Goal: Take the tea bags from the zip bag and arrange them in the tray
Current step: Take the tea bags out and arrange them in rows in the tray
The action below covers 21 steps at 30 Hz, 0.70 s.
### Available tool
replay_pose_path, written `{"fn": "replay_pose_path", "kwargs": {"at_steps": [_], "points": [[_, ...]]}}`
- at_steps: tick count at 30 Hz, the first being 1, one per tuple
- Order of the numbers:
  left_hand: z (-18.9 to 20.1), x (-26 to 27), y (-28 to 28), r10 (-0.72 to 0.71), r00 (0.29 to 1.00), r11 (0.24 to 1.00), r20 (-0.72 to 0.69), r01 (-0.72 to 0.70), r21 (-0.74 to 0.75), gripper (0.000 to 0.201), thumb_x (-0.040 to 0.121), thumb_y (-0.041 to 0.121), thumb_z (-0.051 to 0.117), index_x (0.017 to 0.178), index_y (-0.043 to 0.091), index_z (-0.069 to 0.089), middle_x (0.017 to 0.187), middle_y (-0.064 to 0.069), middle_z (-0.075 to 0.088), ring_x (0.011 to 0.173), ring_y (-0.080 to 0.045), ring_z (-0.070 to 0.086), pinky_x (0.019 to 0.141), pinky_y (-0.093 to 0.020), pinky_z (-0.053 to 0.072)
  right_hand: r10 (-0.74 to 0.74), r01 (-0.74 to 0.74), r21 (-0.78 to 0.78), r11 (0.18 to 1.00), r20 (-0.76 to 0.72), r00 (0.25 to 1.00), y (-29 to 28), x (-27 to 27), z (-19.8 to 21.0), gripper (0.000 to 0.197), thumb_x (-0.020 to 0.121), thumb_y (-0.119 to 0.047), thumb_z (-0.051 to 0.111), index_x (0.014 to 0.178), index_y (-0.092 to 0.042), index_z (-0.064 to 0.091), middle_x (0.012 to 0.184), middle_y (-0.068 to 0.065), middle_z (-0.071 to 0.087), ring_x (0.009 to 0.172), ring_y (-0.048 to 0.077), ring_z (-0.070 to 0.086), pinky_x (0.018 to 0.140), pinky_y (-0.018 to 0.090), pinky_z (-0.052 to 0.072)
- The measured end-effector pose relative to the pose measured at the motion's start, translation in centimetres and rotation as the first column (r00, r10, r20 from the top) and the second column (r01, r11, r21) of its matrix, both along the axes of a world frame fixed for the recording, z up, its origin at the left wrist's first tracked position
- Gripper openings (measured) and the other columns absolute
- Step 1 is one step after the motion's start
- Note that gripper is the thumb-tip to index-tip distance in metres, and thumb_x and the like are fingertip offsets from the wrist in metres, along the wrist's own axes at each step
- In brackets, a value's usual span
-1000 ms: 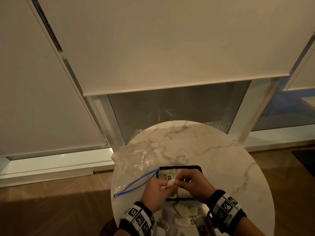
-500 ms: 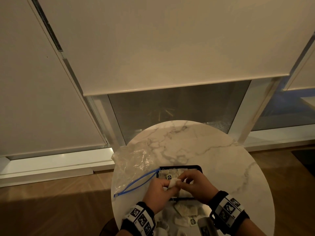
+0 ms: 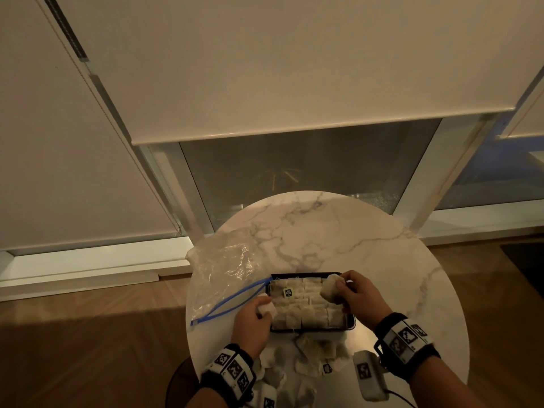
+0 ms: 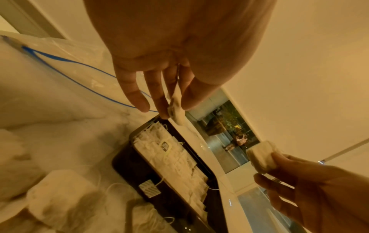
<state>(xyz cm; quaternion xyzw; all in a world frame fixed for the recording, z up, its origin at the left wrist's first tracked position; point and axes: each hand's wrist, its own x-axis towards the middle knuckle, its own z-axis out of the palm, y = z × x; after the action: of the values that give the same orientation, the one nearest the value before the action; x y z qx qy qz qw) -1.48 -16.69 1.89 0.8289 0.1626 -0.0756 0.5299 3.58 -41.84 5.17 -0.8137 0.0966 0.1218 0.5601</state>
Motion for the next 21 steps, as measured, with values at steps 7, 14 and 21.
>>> {"fn": "replay_pose_path", "kwargs": {"at_steps": [7, 14, 21], "points": [[-2.2, 0.0, 0.9, 0.032, 0.996, 0.994, -0.086, -0.023, 0.106, 0.039, 0.095, 0.005, 0.058, 0.131, 0.018, 0.059, 0.137, -0.003, 0.055, 0.127, -0.019, 0.051, 0.106, -0.028, 0.04, 0.042, -0.056, -0.098, 0.994, -0.138, 0.99, -0.5, 1.8, -3.3, 0.004, 0.097, -0.016, 0.057, 0.098, -0.013, 0.059, 0.088, 0.011, 0.065, 0.067, 0.019, 0.063, 0.051, 0.025, 0.05], [-2.9, 0.2, 0.4, -0.002, 0.997, 0.995, -0.075, 0.009, 0.096, 0.036, 0.096, 0.012, 0.06, 0.132, 0.016, 0.06, 0.134, -0.002, 0.058, 0.124, -0.015, 0.053, 0.104, -0.023, 0.04, 0.182, -0.258, -0.29, 0.921, -0.266, 0.947, 0.9, 3.1, -6.6, 0.015, 0.095, -0.02, 0.058, 0.083, -0.028, 0.053, 0.088, 0.005, 0.066, 0.074, 0.022, 0.064, 0.06, 0.031, 0.054], [-3.8, 0.4, 0.1, -0.036, 0.993, 0.997, -0.116, 0.044, 0.065, 0.038, 0.096, 0.012, 0.059, 0.132, 0.022, 0.059, 0.136, 0.004, 0.056, 0.12, -0.007, 0.052, 0.101, -0.019, 0.04, 0.206, -0.332, -0.404, 0.852, -0.323, 0.923, 1.4, 3.6, -7.7, 0.009, 0.096, -0.021, 0.055, 0.093, -0.03, 0.055, 0.099, 0.004, 0.065, 0.081, 0.018, 0.059, 0.068, 0.025, 0.045]]}}
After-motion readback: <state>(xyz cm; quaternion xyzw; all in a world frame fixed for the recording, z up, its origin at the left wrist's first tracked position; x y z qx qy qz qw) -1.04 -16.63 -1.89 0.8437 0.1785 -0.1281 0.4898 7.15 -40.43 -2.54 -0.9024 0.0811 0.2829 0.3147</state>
